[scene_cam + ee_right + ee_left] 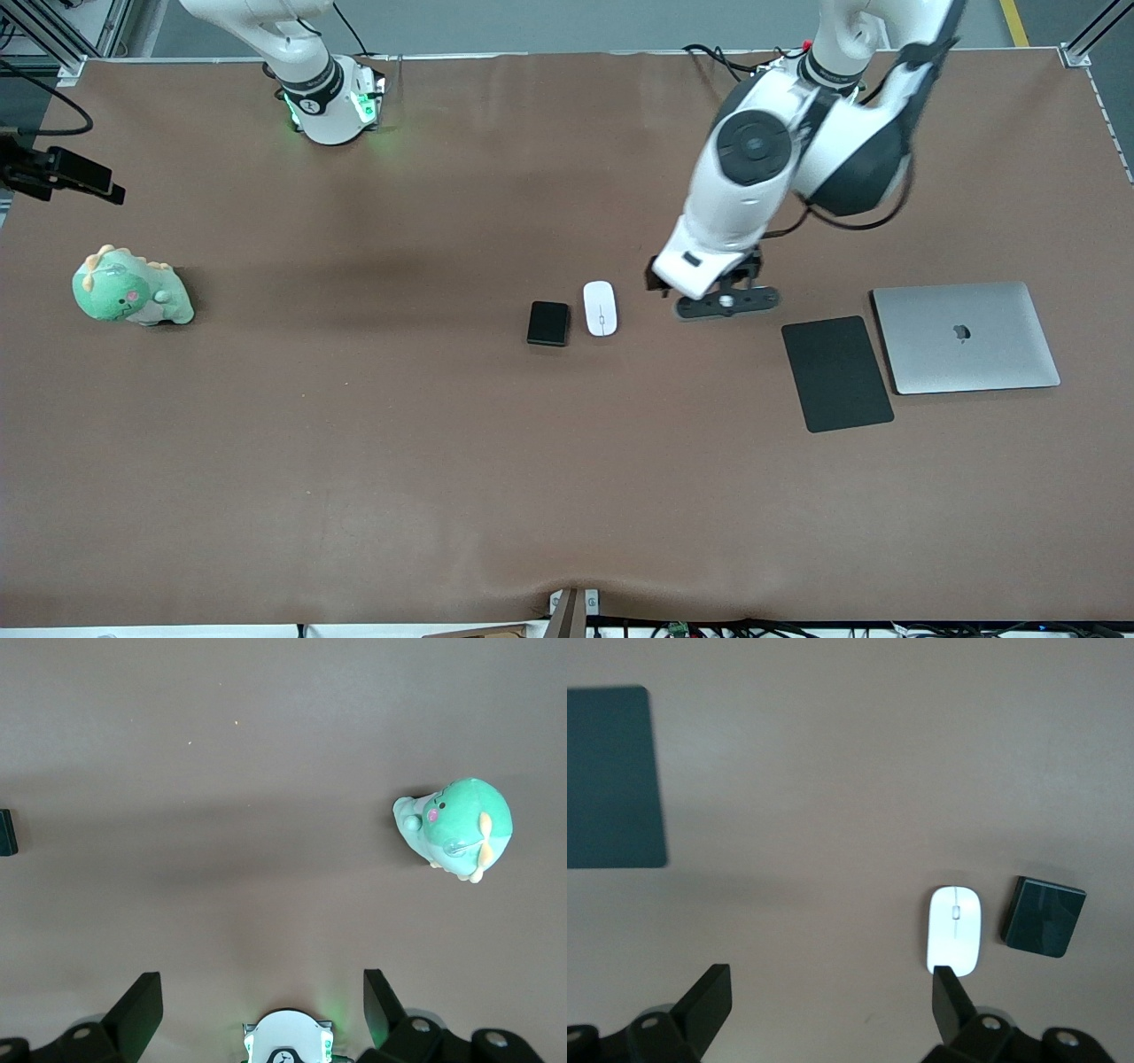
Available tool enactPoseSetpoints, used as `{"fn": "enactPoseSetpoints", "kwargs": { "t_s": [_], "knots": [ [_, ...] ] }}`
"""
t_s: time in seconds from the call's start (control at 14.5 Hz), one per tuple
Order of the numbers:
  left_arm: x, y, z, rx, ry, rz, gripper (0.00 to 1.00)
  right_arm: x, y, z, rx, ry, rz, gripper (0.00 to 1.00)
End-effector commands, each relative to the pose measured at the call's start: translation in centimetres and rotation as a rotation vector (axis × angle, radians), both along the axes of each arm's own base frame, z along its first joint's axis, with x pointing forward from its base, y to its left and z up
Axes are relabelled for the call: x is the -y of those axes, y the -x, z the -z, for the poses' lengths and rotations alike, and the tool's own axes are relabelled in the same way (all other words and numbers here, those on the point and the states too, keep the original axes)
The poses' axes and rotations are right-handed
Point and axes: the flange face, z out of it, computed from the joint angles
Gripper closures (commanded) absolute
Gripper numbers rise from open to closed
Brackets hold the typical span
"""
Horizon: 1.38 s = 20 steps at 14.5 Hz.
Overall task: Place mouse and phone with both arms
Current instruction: 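Move the left gripper over the white mouse while the right gripper moves out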
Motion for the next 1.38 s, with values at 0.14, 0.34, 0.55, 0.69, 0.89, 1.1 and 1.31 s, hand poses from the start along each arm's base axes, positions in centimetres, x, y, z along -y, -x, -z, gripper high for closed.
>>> {"fn": "enactPoseSetpoints", "kwargs": {
  "t_s": [0.14, 0.34, 0.55, 0.69, 0.89, 1.1, 1.31],
  "knots": [
    [3.3, 0.8, 6.7, 0.016, 0.016, -0.041, 0.0, 0.0, -1.4, 1.2, -0.03, -0.021, -0.005, 0.0],
    [3.7, 2.2, 10.1, 0.055, 0.072, -0.046, 0.0, 0.2, -1.6, 1.9, -0.044, -0.019, -0.002, 0.0],
    [5.3, 3.7, 13.3, 0.029, 0.072, -0.073, 0.0, -0.4, -2.6, 3.9, -0.081, -0.02, -0.012, 0.0],
    [6.4, 4.5, 14.4, 0.028, 0.076, -0.075, 0.0, -1.1, -3.2, 4.9, -0.097, -0.018, -0.023, 0.0],
    [7.1, 4.9, 16.2, 0.024, 0.076, -0.1, 0.0, -2.9, -4.4, 7.0, -0.115, -0.018, -0.04, 0.0],
    [7.7, 5.4, 18.5, 0.026, 0.077, -0.118, 0.0, -5.5, -5.2, 8.5, -0.094, -0.01, -0.073, 0.0],
    [8.1, 5.5, 19.7, 0.038, 0.091, -0.113, 0.02, -8.1, -5.4, 10.5, -0.089, 0.013, -0.023, 0.0]
  ]
}}
